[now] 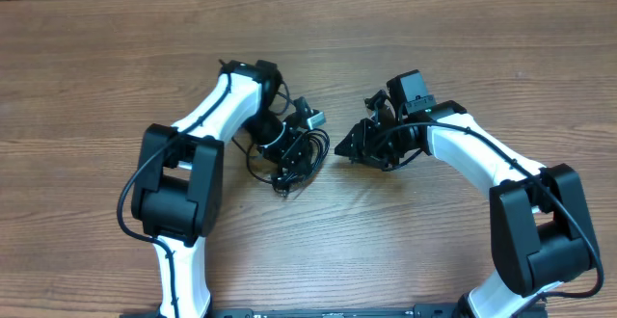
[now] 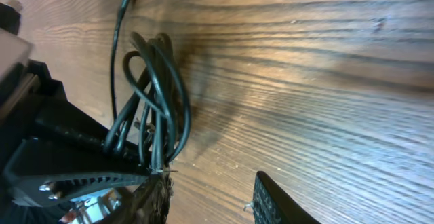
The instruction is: Untangle cables
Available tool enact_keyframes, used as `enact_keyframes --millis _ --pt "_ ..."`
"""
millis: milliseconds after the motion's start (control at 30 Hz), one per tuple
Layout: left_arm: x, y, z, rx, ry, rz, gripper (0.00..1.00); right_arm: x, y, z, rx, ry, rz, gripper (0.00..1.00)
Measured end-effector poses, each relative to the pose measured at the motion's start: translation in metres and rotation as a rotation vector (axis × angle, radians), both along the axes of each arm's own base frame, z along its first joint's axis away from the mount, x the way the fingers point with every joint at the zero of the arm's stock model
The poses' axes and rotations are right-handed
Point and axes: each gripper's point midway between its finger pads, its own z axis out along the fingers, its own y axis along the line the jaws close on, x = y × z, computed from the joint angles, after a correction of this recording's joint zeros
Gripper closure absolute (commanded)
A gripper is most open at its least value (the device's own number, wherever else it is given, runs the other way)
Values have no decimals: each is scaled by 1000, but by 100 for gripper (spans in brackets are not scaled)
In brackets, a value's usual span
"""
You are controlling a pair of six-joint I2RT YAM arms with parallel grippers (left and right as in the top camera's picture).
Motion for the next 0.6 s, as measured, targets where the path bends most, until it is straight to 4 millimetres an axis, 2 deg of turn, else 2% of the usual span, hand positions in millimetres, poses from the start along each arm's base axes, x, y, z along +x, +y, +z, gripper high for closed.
enact_keyframes --millis 200,333,433,600 --pt "-9 -3 12 -85 22 -32 96 2 5 3 22 23 -33 63" --pt "-8 -4 12 -96 14 -38 96 2 8 4 27 29 -43 64" --pt "-8 -4 12 -96 14 -38 96 -1 13 3 22 34 -34 69" --pt "-8 -4 12 -96 14 -38 96 -9 16 -5 -45 33 -24 70"
